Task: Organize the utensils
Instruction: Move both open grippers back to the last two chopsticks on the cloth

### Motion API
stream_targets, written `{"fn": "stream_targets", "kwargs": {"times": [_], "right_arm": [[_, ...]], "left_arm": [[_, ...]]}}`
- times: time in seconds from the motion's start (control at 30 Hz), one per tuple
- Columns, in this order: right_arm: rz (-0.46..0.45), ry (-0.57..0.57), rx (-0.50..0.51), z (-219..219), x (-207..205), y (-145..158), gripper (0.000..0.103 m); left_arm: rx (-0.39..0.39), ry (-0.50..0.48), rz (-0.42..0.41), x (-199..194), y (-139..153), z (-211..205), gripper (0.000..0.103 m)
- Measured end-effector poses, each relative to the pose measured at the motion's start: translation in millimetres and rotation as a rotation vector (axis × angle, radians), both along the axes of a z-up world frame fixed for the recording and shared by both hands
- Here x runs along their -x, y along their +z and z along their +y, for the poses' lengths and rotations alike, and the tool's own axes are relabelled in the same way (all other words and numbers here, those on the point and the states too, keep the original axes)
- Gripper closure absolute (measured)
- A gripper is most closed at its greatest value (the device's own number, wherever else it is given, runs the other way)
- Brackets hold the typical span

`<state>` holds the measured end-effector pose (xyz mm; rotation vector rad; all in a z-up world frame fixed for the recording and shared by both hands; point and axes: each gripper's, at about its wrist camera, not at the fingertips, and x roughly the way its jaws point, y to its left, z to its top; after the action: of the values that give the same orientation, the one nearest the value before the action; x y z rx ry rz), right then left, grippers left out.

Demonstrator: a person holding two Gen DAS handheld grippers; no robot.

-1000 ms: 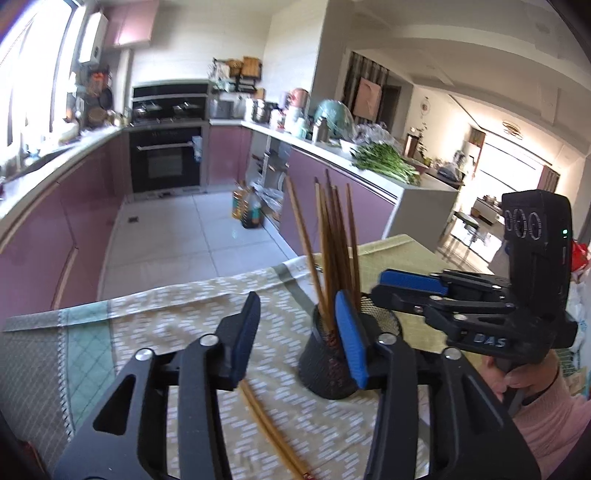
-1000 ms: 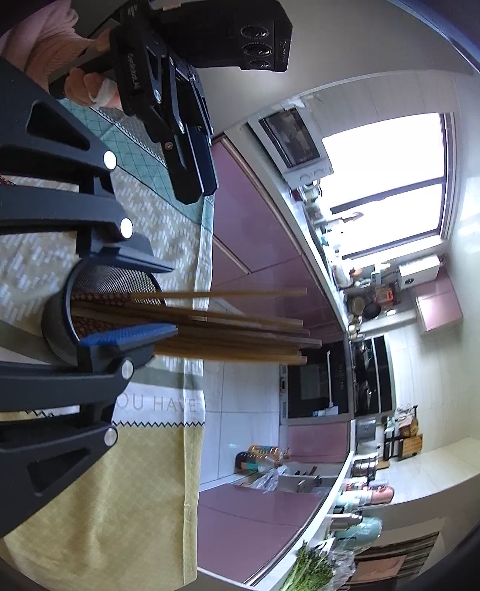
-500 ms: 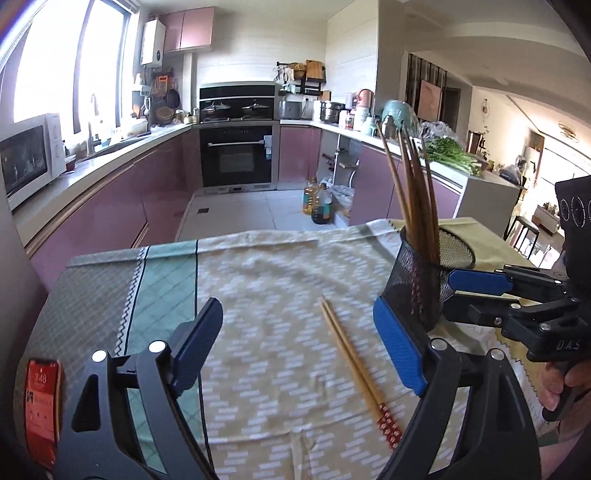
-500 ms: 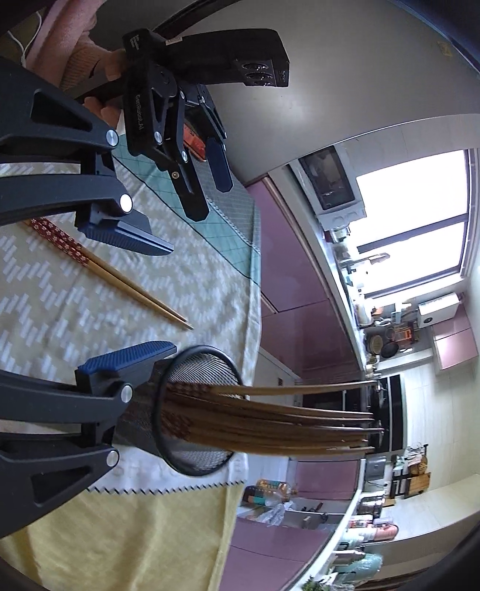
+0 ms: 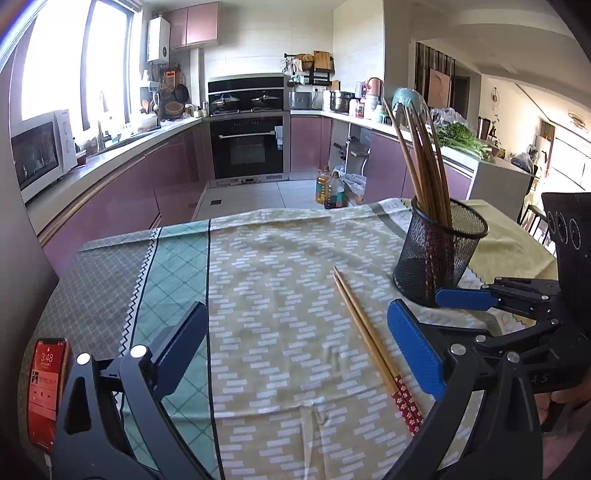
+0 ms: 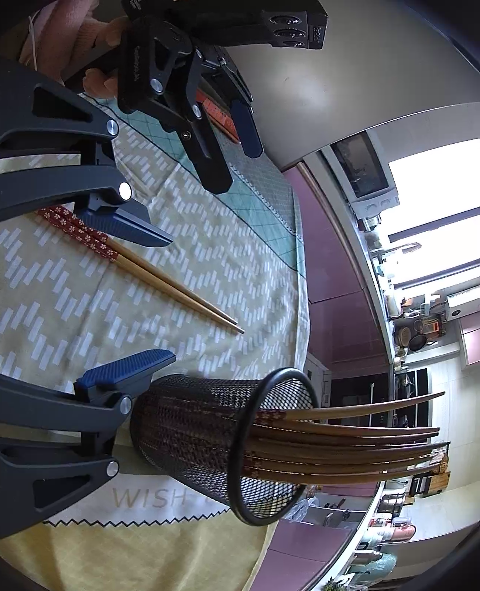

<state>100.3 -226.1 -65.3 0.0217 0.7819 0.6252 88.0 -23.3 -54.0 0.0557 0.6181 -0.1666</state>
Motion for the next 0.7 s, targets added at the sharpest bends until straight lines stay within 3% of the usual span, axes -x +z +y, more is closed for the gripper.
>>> {"fn": "stream_targets", "kwargs": {"times": [0.27, 0.33, 0.7], "right_arm": [[0.035, 0.004, 0.049, 8, -2, -9, 0.048], [0.043, 0.010, 0.058, 14, -3, -12, 0.051], [0.072, 0.024, 0.128, 31, -9, -23, 0.062]], "left_arm": [[0.013, -0.012, 0.067, -1, -14, 4, 0.009], [0.010, -0.016, 0.079, -1, -18, 5, 0.013], [0.016, -0.013, 0.119, -5, -29, 10, 0.015]]}}
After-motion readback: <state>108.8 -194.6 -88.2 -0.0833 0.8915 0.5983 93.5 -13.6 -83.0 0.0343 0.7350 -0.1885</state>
